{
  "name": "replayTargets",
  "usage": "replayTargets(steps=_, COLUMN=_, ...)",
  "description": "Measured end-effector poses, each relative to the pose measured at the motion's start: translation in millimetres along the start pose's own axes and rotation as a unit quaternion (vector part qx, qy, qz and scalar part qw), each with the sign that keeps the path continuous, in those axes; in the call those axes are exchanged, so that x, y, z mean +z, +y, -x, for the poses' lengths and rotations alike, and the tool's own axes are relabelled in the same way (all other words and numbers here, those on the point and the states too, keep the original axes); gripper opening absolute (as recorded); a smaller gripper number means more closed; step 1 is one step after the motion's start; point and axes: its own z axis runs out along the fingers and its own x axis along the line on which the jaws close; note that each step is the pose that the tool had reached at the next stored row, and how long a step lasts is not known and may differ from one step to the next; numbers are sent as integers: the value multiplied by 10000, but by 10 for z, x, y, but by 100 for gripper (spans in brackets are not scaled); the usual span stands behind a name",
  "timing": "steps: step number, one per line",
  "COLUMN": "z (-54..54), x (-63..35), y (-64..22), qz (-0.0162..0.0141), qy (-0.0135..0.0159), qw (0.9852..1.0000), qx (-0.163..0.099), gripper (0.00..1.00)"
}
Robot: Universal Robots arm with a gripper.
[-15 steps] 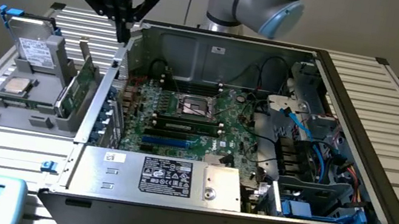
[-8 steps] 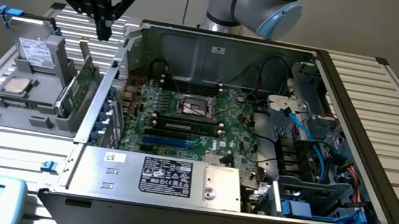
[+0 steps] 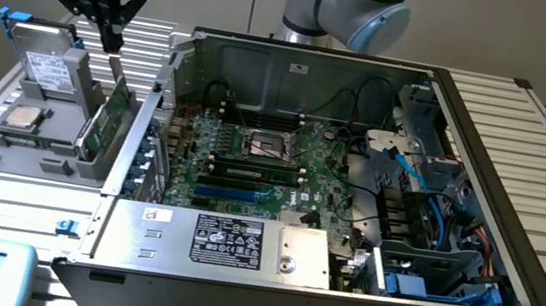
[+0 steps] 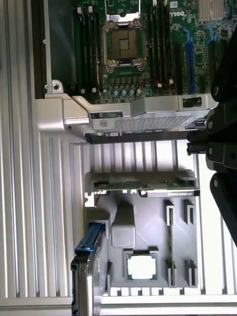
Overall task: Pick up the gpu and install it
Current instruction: 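Reach for the gpu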
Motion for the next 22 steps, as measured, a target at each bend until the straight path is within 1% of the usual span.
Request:
replayTargets(steps=6, z=-272, x=17, y=-8, qz=1, qy=0, qw=10000, qx=0, gripper=12)
replayTargets(steps=12, z=-475, x=36, y=31, qz=2, qy=0, qw=10000, qx=-3, gripper=12)
replayTargets(steps=14, z=-512, x=46, y=53, qz=2, qy=0, qw=10000, qx=-4, gripper=12)
replayTargets(steps=22, z=-577, x=96, y=149, qz=4, qy=1, qw=10000, qx=-21, gripper=12)
